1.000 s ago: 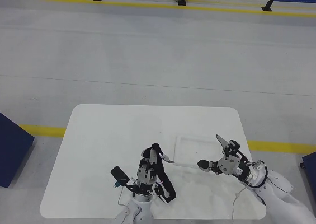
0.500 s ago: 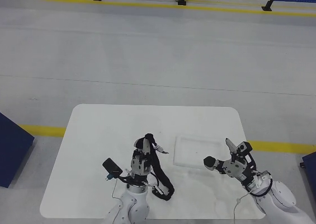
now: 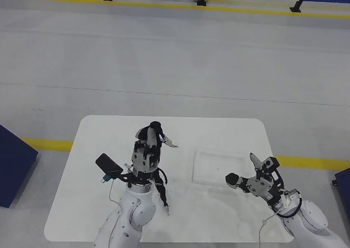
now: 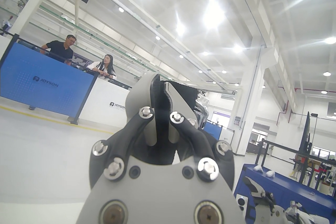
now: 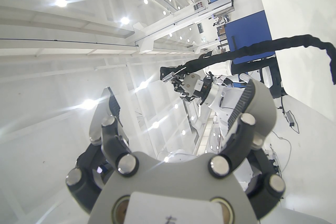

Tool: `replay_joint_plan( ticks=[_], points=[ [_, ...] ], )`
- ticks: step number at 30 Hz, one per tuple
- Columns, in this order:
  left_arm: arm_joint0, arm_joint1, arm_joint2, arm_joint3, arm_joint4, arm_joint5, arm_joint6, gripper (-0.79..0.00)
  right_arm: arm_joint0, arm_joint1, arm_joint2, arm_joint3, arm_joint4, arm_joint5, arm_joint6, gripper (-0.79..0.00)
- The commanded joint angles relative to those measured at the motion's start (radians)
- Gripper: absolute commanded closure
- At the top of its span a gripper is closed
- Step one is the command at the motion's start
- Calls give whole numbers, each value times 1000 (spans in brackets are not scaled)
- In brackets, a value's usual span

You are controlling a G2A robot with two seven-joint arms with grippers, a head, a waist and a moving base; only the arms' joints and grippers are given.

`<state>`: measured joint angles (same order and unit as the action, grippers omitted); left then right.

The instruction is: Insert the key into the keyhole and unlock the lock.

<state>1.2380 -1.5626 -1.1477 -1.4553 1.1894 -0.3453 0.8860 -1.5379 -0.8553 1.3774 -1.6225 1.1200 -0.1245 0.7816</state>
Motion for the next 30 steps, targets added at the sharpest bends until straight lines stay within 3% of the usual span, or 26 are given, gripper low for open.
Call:
replay_joint_plan(
  ticks=[1,16,21,30],
  points=[
    [0,1,-1,28,12,10,-11,0,0,0,0,0,0,0,0,-785],
    [-13,11,23,368,145,55,-17,0,0,0,0,0,0,0,0,-785],
    [-4,25,11,417,222,88,-102,0,0,0,0,0,0,0,0,-785],
    [14,41,10,400,313,149,-339,0,0,0,0,0,0,0,0,-785]
  ],
)
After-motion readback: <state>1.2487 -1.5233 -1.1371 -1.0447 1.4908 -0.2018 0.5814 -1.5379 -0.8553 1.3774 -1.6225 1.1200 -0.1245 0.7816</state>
